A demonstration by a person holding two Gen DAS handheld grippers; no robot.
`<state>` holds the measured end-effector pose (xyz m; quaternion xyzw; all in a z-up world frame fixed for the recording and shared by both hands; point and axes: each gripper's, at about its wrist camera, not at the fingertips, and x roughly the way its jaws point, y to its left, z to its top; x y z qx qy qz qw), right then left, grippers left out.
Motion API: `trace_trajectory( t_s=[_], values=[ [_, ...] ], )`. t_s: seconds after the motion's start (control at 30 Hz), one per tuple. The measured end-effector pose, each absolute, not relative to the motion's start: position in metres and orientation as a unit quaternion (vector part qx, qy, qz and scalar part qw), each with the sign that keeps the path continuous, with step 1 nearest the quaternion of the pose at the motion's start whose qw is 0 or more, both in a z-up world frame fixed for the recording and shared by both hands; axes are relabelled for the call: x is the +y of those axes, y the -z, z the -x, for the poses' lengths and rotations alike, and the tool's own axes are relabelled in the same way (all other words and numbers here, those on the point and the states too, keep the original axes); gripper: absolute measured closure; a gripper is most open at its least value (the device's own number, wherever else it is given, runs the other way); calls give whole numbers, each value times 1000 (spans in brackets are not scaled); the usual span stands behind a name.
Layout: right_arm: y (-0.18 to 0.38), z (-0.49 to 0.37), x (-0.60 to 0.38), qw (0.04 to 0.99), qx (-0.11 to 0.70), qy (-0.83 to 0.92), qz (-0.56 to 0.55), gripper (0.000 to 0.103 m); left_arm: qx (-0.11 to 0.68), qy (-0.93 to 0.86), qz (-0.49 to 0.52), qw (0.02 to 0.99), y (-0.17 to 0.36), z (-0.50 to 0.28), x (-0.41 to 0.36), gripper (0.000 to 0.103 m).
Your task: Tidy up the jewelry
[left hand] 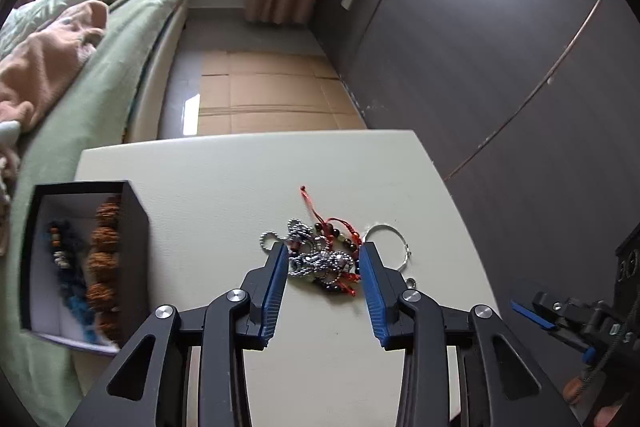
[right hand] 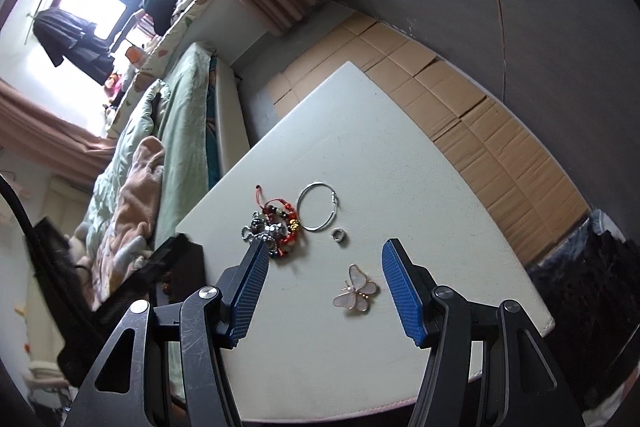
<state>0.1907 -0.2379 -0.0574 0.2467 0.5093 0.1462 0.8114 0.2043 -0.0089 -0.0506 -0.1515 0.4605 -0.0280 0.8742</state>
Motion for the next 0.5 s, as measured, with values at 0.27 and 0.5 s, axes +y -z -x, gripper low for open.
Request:
trace_trajectory(
  t_s=[0.27,0.5],
  values=[
    [63,-205,-243,805,513,-145,-261,43,487,38,133,862,71,-224,-27,65],
    [70,-214,-245,796,528,-134,-263,43,508,36,97,855,88,-239,-41,72]
  ],
)
